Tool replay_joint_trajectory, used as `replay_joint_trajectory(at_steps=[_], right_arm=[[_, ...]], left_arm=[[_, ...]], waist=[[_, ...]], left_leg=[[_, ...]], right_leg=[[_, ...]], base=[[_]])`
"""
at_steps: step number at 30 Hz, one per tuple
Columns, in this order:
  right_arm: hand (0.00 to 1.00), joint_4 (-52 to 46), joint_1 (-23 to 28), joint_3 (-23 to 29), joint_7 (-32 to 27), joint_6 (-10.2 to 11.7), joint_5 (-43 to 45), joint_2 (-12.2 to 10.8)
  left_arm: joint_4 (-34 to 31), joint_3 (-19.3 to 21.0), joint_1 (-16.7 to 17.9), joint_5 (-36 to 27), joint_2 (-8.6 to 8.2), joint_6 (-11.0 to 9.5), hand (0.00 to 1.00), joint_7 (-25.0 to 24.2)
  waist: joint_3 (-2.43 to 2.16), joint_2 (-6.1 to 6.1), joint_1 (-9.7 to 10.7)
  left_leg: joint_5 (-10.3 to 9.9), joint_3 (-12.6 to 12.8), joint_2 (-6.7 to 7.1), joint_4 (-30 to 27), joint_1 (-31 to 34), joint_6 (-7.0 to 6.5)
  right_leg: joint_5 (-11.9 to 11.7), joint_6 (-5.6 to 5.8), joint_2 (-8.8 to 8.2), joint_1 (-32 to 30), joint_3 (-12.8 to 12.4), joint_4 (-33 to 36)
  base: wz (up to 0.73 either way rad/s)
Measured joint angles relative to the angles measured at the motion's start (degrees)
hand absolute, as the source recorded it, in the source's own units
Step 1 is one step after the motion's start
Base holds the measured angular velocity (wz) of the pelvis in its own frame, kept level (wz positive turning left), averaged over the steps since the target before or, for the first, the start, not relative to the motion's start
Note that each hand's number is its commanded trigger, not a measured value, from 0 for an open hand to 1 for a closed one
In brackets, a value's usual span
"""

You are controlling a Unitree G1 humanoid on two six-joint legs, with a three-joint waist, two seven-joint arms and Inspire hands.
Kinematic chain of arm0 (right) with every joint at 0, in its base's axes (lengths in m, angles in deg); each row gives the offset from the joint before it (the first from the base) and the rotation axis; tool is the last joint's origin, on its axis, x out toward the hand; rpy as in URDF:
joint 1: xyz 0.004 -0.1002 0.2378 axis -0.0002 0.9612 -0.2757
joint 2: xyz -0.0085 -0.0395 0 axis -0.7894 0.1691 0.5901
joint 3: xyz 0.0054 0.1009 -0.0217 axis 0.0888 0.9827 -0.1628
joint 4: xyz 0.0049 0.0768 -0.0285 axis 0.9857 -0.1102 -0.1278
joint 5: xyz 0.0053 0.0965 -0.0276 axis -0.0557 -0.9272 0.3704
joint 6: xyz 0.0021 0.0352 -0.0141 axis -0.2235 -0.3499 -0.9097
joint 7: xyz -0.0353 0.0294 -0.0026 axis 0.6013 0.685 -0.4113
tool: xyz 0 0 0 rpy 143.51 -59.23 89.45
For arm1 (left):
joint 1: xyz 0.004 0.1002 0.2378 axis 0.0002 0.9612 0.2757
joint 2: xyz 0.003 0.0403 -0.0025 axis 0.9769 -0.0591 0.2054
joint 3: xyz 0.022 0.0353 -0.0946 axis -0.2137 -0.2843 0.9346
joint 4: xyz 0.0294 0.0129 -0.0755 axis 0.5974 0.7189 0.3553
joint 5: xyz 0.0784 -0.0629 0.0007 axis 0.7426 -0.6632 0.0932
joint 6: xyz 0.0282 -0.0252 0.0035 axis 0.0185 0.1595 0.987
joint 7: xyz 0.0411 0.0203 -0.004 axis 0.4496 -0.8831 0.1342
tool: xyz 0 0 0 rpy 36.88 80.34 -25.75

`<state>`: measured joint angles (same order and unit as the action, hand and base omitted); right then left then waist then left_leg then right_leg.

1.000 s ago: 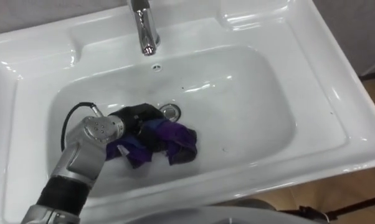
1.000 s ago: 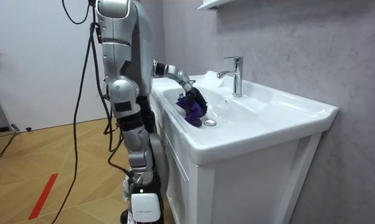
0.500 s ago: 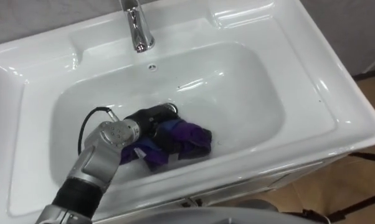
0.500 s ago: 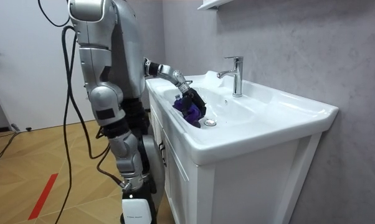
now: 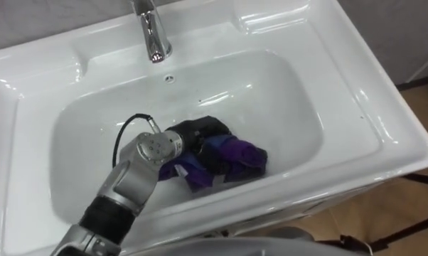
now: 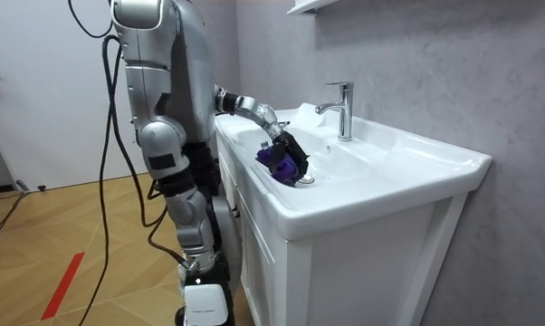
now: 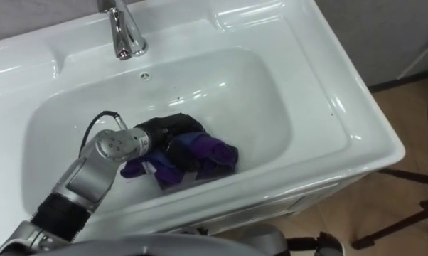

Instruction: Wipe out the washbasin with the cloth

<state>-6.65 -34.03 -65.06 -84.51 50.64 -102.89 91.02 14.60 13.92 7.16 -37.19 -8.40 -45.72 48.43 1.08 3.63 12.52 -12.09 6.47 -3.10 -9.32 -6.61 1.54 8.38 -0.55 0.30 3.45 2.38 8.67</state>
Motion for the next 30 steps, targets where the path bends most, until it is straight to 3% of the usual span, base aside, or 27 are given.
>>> replay_joint_trajectory(at_steps=[8, 10, 15, 20, 23, 27, 30], right_arm=[[0.0, -0.3, 0.7, 0.7, -0.66, 0.0, 1.67, -0.4], [0.0, -0.29, 1.5, 0.6, -0.7, -0.05, 2.69, -0.39], [0.0, -0.36, 3.5, 0.72, -2.12, -0.51, 6.44, -0.39], [0.0, -0.3, 6.39, 1.28, -3.16, -1.15, 14.48, -0.58], [0.0, -0.41, 8.59, 3.0, -3.19, -3.31, 16.84, -0.85], [0.0, -1.57, 9.94, 5.79, -2.52, -5.1, 19.52, -0.84], [0.0, -2.11, 10.77, 8.11, -1.75, -6.44, 20.46, -0.82]], left_arm=[[2.94, 0.33, -0.04, 1.18, -0.97, -2.4, 1.0, 4.64], [5.58, 1.26, -0.11, 1.16, -1.51, -4.47, 1.0, 7.47], [12.12, 2.88, -0.7, 1.24, -2.37, -8.83, 1.0, 13.82], [21.4, 7.48, -2.15, 1.25, -2.88, -12.68, 1.0, 20.77], [26.19, 9.53, -2.17, 2.8, -3.16, -15.67, 1.0, 25.76], [28.31, 12.95, -2.3, 12.86, -3.14, -15.67, 1.0, 30.8], [32.24, 15.0, -3.67, 16.95, -2.86, -14.09, 1.0, 35.16]], waist=[[0.28, -0.47, -0.04], [0.53, -0.9, -0.11], [0.52, -1.21, -0.35], [0.2, -1.49, -0.1], [-0.2, -2.01, -0.65], [-0.72, -1.75, -0.15], [-0.92, -1.3, 0.21]], left_leg=[[0.0, 1.67, -0.09, 0.26, -0.26, 0.0], [0.0, 2.65, -0.15, 0.27, -0.63, 0.0], [0.0, 4.2, -0.13, 0.29, -1.8, 0.0], [-0.01, 5.7, -0.28, 0.56, -3.71, 0.0], [-0.01, 6.82, -0.31, 0.72, -4.84, 0.01], [-0.02, 7.72, -0.47, 1.08, -5.09, 0.02], [-0.04, 7.91, -0.6, 1.92, -5.3, 0.03]], right_leg=[[-0.01, -0.02, 0.09, -0.33, -0.87, 0.14], [-0.01, -0.02, 0.16, -0.23, -1.35, 0.24], [0.04, 0.07, 0.42, 0.44, -3.09, 0.19], [0.57, 0.04, 0.83, 0.82, -4.85, 0.77], [0.87, -0.08, 0.96, 0.69, -5.63, 2.19], [0.72, 0.0, 1.42, 0.47, -7.01, 2.14], [0.33, 0.07, 1.72, 0.3, -7.17, 2.09]], base=[[-0.06], [-0.1], [-0.12], [-0.18], [-0.18], [-0.18], [0.0]])
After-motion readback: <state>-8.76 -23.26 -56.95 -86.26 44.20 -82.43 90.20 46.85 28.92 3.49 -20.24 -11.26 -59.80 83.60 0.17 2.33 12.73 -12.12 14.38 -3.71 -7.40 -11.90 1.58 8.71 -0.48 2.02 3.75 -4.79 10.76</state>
